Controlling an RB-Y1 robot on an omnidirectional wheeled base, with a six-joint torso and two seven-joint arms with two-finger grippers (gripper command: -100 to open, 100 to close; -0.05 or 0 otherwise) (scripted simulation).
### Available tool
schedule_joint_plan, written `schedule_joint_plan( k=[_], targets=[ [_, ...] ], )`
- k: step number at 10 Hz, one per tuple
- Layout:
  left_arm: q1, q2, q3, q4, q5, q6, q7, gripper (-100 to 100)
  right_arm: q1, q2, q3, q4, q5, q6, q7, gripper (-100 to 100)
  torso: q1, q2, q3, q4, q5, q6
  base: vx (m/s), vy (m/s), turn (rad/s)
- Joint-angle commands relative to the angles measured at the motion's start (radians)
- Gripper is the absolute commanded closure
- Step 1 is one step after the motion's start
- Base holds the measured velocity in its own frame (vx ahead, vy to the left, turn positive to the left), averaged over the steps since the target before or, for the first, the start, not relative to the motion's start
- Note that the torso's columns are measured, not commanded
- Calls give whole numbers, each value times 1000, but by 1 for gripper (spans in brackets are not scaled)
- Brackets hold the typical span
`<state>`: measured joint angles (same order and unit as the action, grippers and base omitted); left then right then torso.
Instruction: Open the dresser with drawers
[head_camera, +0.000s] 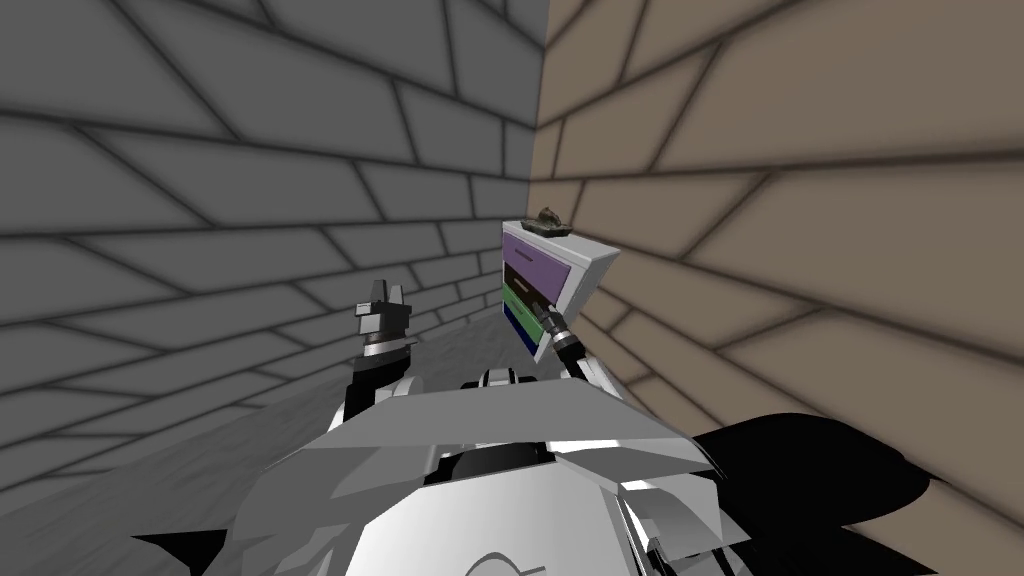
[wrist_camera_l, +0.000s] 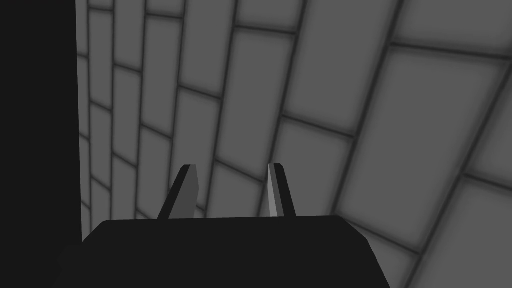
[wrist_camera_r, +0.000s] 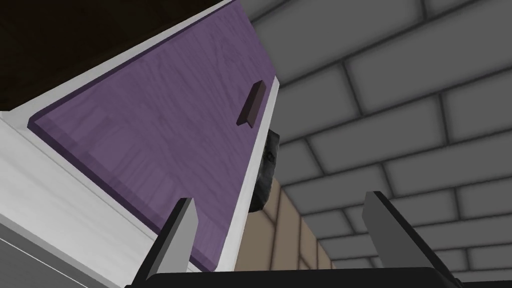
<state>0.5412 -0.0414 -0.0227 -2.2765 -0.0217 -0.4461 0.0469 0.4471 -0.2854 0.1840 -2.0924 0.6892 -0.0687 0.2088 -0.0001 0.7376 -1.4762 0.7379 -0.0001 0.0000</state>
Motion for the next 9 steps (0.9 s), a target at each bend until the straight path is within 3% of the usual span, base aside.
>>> schedule_joint_plan(
  k=[1,2,3,4,7,8,9],
  targets=[
    [0,0,0,0,0,0,0,0,-18,-16,26,54,78,56,14,-100,0,1,0,0,0,0,64,32,57],
    [0,0,0,0,0,0,0,0,-18,-16,26,54,104,56,14,-100,1,0,0,0,0,0,59,25,31],
    [0,0,0,0,0,0,0,0,-25,-28,46,84,137,96,23,-100,0,1,0,0,0,0,73,29,53],
    [0,0,0,0,0,0,0,0,-25,-28,46,84,165,96,23,-100,1,0,0,0,0,0,61,20,32],
    [0,0,0,0,0,0,0,0,-40,-53,87,148,260,177,40,-100,0,1,0,0,0,0,74,17,52],
    [0,0,0,0,0,0,0,0,-40,-53,87,148,287,179,40,-100,0,0,0,0,0,0,63,14,31],
    [0,0,0,0,0,0,0,0,-49,-66,107,182,319,218,48,-100,0,1,0,0,0,0,72,21,61]
  ],
)
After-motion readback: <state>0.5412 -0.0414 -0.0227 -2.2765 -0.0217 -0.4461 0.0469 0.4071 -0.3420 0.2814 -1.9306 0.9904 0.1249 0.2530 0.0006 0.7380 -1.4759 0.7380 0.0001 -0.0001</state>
